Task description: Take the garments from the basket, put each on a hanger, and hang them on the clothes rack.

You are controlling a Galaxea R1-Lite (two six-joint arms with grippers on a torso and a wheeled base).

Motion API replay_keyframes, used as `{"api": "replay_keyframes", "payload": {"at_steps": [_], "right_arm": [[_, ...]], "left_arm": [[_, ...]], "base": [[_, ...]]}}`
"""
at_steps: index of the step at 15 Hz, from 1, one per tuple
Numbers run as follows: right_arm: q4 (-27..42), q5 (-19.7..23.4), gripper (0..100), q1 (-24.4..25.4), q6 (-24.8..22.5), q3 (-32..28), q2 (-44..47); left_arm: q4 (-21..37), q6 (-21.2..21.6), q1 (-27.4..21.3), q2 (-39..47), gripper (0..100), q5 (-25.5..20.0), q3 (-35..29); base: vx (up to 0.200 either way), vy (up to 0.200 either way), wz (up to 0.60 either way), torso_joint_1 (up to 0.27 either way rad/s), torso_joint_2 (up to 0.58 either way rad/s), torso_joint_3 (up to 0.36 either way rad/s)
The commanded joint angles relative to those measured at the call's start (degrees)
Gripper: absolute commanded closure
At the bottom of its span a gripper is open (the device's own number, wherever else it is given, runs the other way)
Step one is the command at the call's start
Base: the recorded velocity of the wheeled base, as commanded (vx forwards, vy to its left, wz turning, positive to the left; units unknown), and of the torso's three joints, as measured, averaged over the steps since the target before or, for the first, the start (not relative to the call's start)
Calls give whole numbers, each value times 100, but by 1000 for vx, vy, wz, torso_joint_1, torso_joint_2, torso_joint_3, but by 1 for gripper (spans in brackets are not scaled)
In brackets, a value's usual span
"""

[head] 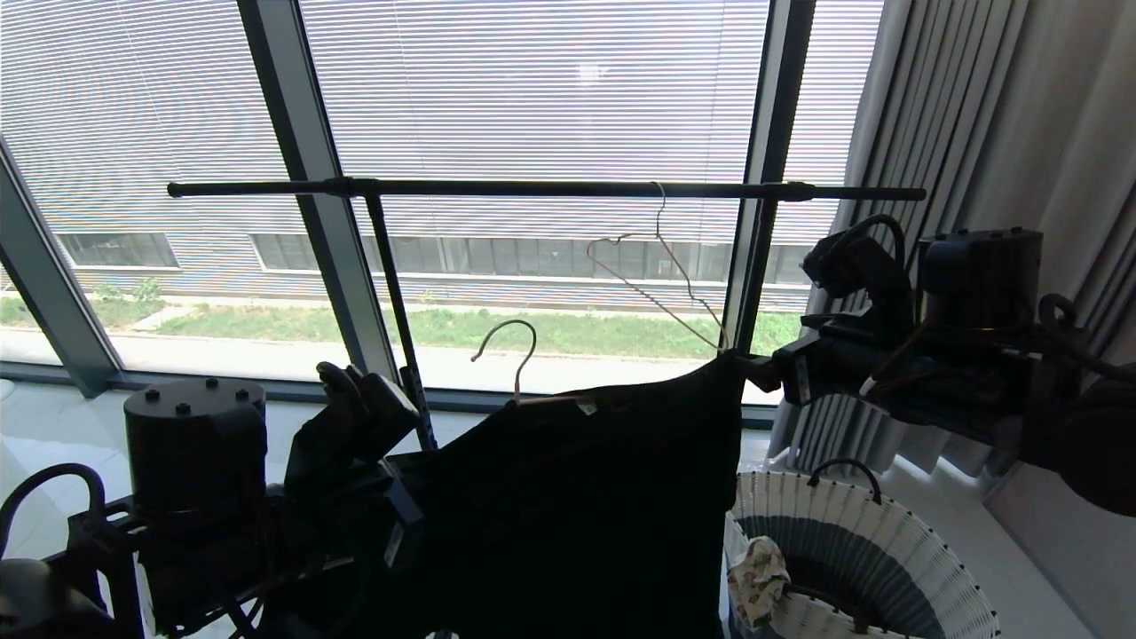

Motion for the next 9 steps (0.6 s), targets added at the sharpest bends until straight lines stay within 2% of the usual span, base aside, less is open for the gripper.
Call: {"api": "replay_keyframes", "payload": {"at_steps": [1,2,3,5,7,9], "right_arm": [[335,280,0,-9,-177,-26,-406],[607,394,0,-80,-362,-123,-406],[695,438,0,-97,-406,-167,-406],[1477,684,0,-159,-467,-624,-389],[1882,878,0,-150,-485,-852,-406],[2233,1370,0,-62,-1047,-879,-538]], "left_arm": [[-3,-2,-50,-2,100,-25,-28],[-3,-2,-94,-37,100,-34,-28],[-3,-2,-94,-37,100,-34,-28],[-11,-2,-103,-72,100,-78,-28],[-11,-2,-112,-125,100,-218,-28],[-11,-2,-235,-195,100,-368,-20]], "base": [[0,0,0,0,0,0],[0,0,0,0,0,0],[0,0,0,0,0,0],[0,0,0,0,0,0],[0,0,0,0,0,0],[0,0,0,0,0,0]]}}
